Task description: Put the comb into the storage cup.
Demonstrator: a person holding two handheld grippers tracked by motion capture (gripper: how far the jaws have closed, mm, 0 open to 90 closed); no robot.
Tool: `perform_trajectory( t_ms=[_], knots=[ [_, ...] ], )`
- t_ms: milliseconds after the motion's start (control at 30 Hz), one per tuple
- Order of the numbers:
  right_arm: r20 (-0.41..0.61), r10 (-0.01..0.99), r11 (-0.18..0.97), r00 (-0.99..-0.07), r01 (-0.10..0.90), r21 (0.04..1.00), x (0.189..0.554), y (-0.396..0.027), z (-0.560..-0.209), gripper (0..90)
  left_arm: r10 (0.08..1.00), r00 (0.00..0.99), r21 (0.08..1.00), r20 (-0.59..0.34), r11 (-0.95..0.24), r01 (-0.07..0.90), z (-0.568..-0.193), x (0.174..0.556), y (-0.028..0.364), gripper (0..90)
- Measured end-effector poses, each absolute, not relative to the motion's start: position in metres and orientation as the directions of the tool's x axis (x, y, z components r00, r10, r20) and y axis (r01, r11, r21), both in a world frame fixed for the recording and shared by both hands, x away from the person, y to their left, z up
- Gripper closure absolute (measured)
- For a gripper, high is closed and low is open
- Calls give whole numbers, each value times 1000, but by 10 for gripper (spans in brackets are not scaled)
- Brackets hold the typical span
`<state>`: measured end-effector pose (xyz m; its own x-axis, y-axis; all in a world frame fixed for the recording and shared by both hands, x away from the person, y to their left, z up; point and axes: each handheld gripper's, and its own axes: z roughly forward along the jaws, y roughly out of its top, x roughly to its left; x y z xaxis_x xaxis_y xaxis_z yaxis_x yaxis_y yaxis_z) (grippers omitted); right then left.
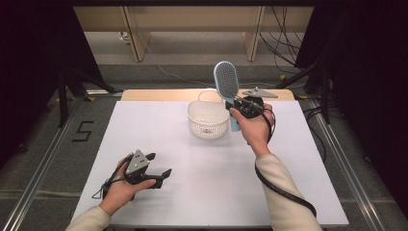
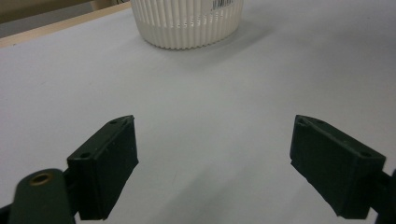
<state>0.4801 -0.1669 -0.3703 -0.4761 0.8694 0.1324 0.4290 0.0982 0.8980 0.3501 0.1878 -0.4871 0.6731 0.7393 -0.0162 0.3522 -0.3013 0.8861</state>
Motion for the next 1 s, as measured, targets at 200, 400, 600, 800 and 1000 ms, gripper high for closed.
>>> perform_trajectory(
  t_ms=[200,400,600,800,1000],
  knots=[
    [133,866,102,-482,430,897,482,-163,-371,708,739,673,886,-16,-302,352,-487,350,188,144],
    [131,860,109,-493,430,896,485,-158,-372,707,740,673,886,-16,-301,352,-487,350,188,144],
    [132,857,110,-497,428,897,488,-154,-371,708,740,672,886,-19,-299,354,-487,350,188,144],
    [129,857,113,-499,425,898,490,-150,-369,707,740,672,886,-18,-300,354,-487,350,188,144],
    [122,855,120,-504,422,898,494,-147,-369,707,740,673,886,-19,-299,354,-487,350,188,144]
  ],
)
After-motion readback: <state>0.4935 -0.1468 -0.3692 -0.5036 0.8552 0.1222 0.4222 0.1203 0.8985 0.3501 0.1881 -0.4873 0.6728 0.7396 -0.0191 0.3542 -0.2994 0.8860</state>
